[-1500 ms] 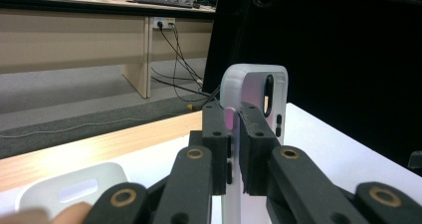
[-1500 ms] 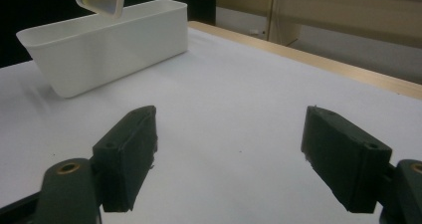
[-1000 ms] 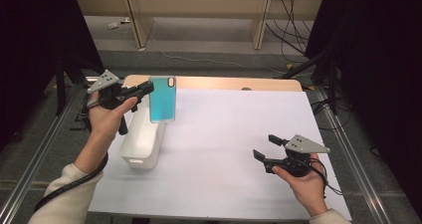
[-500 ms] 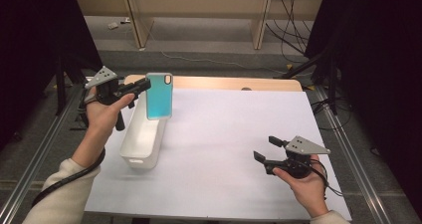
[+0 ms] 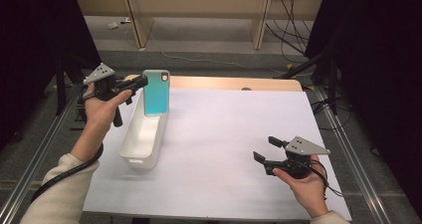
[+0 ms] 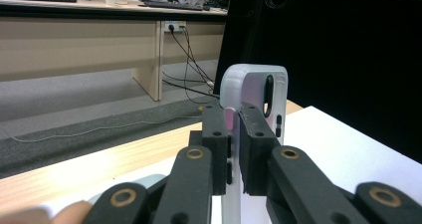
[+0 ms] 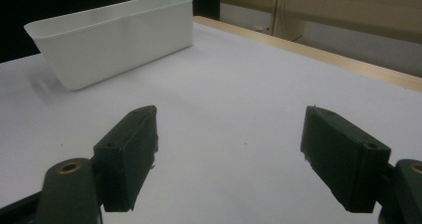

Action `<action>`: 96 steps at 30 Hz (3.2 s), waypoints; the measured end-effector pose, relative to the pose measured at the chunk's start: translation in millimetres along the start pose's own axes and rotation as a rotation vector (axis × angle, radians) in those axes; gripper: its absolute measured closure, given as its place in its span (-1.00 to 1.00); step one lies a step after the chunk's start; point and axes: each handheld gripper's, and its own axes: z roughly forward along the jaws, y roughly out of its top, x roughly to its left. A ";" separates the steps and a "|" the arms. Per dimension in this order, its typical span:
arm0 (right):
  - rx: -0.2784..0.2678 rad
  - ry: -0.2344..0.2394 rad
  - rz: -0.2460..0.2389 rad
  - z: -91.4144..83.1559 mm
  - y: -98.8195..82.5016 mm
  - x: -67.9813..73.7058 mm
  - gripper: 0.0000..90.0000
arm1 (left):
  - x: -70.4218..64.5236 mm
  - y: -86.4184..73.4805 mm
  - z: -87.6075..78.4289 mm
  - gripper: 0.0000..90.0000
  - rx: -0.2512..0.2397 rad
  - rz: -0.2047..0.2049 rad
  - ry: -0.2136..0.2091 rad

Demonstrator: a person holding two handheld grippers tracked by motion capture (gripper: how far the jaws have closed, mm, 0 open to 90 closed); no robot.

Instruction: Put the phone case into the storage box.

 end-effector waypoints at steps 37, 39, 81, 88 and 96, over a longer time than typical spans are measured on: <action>-0.007 -0.012 -0.021 -0.1 -0.1 -0.6 -0.48 | 28.2 -2.8 13.3 0.84 0.016 -0.002 0.022; 0.019 -0.015 -0.024 -2.6 0.7 -0.8 -0.48 | 29.9 -2.9 13.9 0.84 0.013 -0.001 0.019; 0.028 -0.006 -0.015 -1.8 -0.5 -0.5 -0.47 | 59.5 -9.5 31.9 0.84 0.033 -0.011 0.042; 0.007 -0.001 -0.011 -0.2 -1.4 -0.6 -0.46 | 63.2 -11.9 36.9 0.84 0.039 -0.015 0.048; 0.008 -0.014 -0.027 -0.6 -1.4 -1.9 -0.46 | 65.9 -12.6 41.5 0.84 0.042 -0.014 0.053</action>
